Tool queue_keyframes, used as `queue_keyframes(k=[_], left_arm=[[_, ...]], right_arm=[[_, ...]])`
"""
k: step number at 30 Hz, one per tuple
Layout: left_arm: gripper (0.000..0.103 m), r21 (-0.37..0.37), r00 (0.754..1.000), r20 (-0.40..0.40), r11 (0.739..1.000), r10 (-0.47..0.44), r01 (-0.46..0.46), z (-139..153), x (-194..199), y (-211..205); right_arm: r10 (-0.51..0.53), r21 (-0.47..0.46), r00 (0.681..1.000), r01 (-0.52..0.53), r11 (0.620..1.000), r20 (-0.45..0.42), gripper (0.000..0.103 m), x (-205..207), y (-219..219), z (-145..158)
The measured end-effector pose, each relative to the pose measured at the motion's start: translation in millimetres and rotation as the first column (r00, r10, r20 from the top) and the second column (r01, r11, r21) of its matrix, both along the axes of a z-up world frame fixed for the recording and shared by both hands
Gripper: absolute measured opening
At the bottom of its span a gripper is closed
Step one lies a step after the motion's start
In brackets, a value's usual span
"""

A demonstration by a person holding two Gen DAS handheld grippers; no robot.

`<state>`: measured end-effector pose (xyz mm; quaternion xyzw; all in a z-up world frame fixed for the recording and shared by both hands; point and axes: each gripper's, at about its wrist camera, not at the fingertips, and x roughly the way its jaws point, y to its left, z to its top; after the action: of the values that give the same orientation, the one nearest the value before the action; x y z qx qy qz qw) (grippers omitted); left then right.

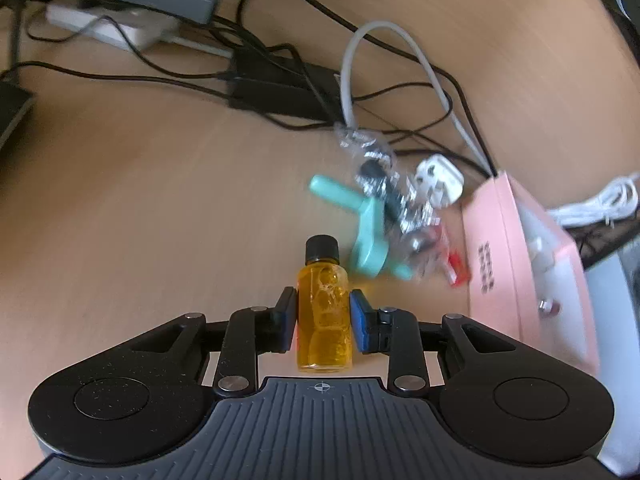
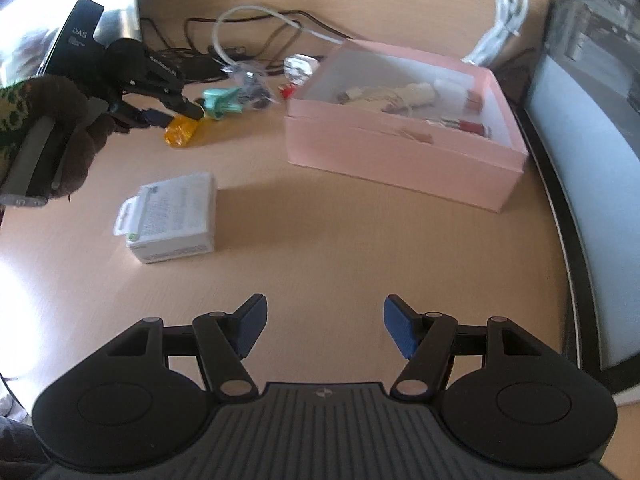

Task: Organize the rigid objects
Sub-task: 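Grasp the white boxed product with the right tool while the left tool holds the bottle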

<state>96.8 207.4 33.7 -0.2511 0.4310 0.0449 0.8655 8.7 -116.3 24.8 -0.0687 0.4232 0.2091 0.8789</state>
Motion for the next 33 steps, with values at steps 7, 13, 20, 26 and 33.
queue_keyframes(k=[7, 13, 20, 26, 33], left_arm=[[0.032, 0.075, 0.999, 0.025, 0.997, -0.028, 0.026, 3, -103, -12], [0.032, 0.077, 0.999, 0.036, 0.997, 0.022, -0.025, 13, -166, -15], [0.032, 0.088, 0.992, 0.049, 0.989, 0.118, -0.122, 31, -211, -2], [0.032, 0.062, 0.983, 0.026, 0.981, 0.180, -0.181, 27, -235, 3], [0.032, 0.091, 0.993, 0.032, 0.989, 0.113, -0.115, 33, -240, -18]], right_arm=[[0.149, 0.023, 0.984, -0.151, 0.988, 0.095, 0.066, -9, 29, 12], [0.293, 0.011, 0.947, -0.297, 0.955, 0.127, 0.067, -8, 73, 12], [0.471, -0.244, 0.833, -0.412, 0.878, 0.290, 0.069, -29, 123, -7], [0.391, -0.101, 0.886, -0.378, 0.920, 0.249, 0.081, 2, 108, -8], [0.334, 0.033, 0.935, -0.340, 0.940, 0.120, 0.078, 39, 105, -20]])
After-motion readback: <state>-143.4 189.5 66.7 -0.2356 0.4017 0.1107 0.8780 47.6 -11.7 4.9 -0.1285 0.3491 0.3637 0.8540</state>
